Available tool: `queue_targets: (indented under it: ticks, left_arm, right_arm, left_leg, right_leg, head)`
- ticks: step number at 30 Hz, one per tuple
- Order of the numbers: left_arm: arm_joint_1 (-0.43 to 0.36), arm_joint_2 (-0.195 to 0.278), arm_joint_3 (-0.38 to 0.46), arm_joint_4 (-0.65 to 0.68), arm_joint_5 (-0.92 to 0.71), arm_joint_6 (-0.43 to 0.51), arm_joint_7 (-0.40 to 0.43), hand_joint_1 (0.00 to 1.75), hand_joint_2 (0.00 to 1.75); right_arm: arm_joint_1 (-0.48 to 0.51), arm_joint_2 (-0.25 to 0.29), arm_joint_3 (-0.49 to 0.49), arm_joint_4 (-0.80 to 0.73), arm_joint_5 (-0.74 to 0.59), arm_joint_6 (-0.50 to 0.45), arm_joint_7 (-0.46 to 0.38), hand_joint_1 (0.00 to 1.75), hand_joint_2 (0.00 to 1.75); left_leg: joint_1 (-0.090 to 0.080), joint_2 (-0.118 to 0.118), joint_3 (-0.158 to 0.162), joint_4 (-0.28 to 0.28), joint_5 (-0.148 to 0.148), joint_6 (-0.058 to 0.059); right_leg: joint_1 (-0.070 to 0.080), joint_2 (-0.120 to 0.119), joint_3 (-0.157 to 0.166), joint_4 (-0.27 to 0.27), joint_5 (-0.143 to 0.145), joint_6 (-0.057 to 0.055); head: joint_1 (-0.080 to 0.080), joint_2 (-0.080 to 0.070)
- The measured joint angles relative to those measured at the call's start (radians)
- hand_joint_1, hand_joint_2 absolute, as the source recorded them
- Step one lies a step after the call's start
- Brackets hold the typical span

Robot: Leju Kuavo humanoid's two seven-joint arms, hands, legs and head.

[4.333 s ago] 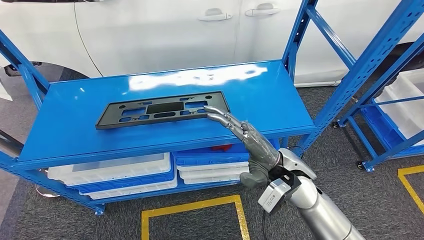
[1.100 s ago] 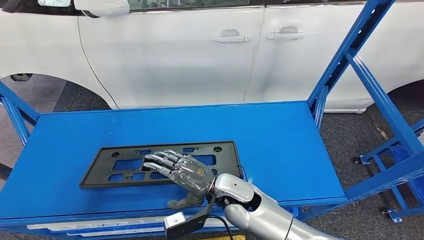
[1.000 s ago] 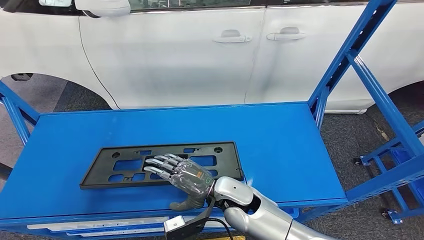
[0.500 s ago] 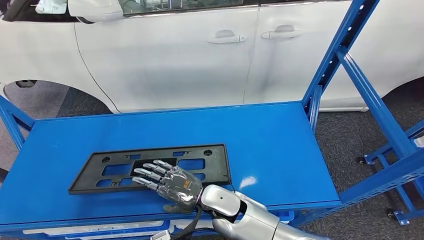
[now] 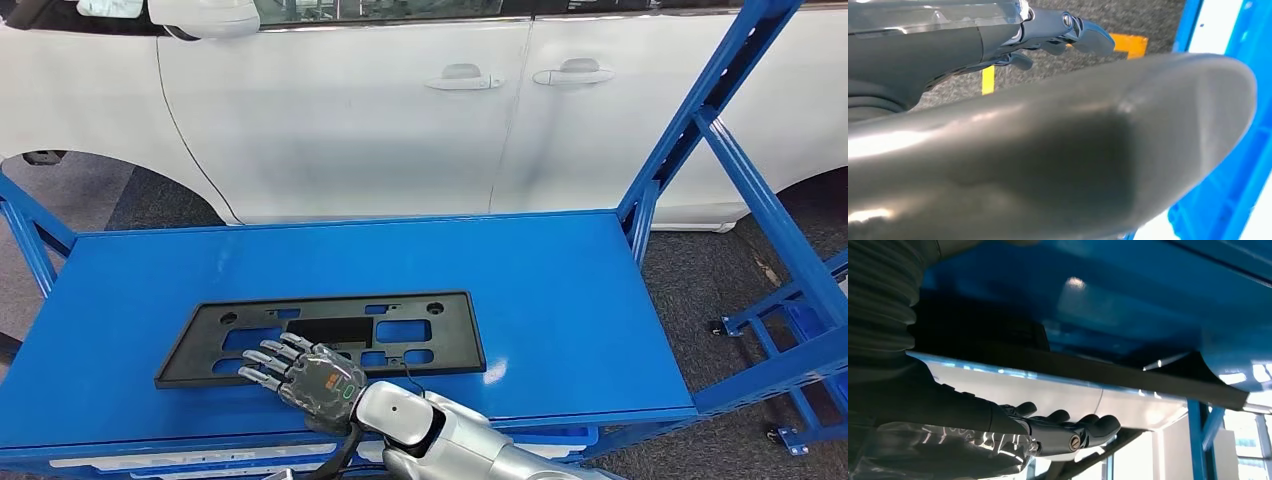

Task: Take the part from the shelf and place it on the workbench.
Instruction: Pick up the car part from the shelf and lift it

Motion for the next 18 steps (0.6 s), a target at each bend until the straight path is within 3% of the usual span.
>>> queue_targets:
  ticks: [3,5,9,11,13,14,15,16,18]
  left_arm:
    - [0.001,-0.002,0.000,0.000,-0.001,0.002,0.014,0.00,0.00]
    - [0.001,-0.004,0.000,0.000,-0.001,0.002,0.017,0.00,0.00]
    - [0.002,-0.003,0.000,0.001,-0.002,0.010,0.032,0.00,0.00]
    - [0.003,-0.003,0.001,0.001,-0.007,0.024,0.062,0.00,0.00]
    - [0.008,-0.001,0.003,0.001,-0.019,0.046,0.110,0.00,0.00]
    - [0.012,0.002,0.004,0.001,-0.025,0.058,0.137,0.00,0.00]
    - [0.017,0.005,0.006,0.001,-0.032,0.071,0.163,0.00,0.00]
    - [0.022,0.010,0.008,0.001,-0.037,0.083,0.185,0.00,0.00]
    - [0.028,0.019,0.014,0.001,-0.045,0.102,0.220,0.00,0.00]
  right_arm:
    - [-0.014,0.037,0.003,0.057,0.007,-0.008,0.011,0.00,1.75]
    - [-0.021,0.053,0.004,0.083,0.008,-0.011,0.013,0.00,1.75]
    - [-0.033,0.075,0.006,0.115,0.007,-0.014,0.024,0.00,1.75]
    - [-0.040,0.083,0.008,0.129,0.003,-0.014,0.042,0.00,1.75]
    - [-0.046,0.085,0.010,0.147,-0.006,-0.018,0.063,0.00,1.75]
    - [-0.050,0.086,0.010,0.158,-0.010,-0.025,0.072,0.00,1.75]
    - [-0.054,0.086,0.010,0.170,-0.012,-0.034,0.079,0.00,1.75]
    - [-0.060,0.086,0.009,0.181,-0.013,-0.044,0.084,0.00,1.75]
    - [-0.071,0.087,0.005,0.201,-0.010,-0.066,0.091,0.00,1.75]
  left_leg:
    - [-0.002,-0.002,0.002,0.010,-0.010,-0.009]
    - [-0.005,-0.003,0.000,0.017,-0.016,-0.019]
    - [-0.002,-0.002,-0.006,0.037,-0.035,-0.041]
    - [0.002,-0.001,-0.048,0.131,-0.088,-0.052]
    - [0.006,0.000,-0.115,0.269,-0.145,-0.061]
    - [0.007,0.000,-0.135,0.308,-0.151,-0.063]
    - [0.007,0.000,-0.138,0.308,-0.137,-0.064]
    - [0.008,0.000,-0.118,0.262,-0.105,-0.064]
    - [0.009,0.001,-0.048,0.116,-0.034,-0.059]
  right_leg:
    - [0.002,0.000,0.091,-0.198,0.099,-0.011]
    - [0.005,0.001,0.122,-0.269,0.118,-0.019]
    - [0.003,0.001,0.128,-0.280,0.120,-0.037]
    - [-0.001,-0.002,0.132,-0.285,0.121,-0.043]
    - [0.000,-0.002,0.132,-0.285,0.120,-0.046]
    - [0.000,-0.002,0.133,-0.284,0.119,-0.046]
    - [0.000,-0.001,0.135,-0.284,0.118,-0.046]
    - [0.000,0.000,0.138,-0.284,0.117,-0.044]
    - [0.001,0.001,0.144,-0.284,0.113,-0.039]
  head:
    - [0.000,0.000]
    - [-0.001,0.000]
    - [-0.002,0.000]
    - [-0.006,0.000]
    - [-0.007,0.000]
    - [-0.007,0.000]
    - [-0.007,0.000]
    - [-0.007,0.000]
    - [-0.007,0.000]
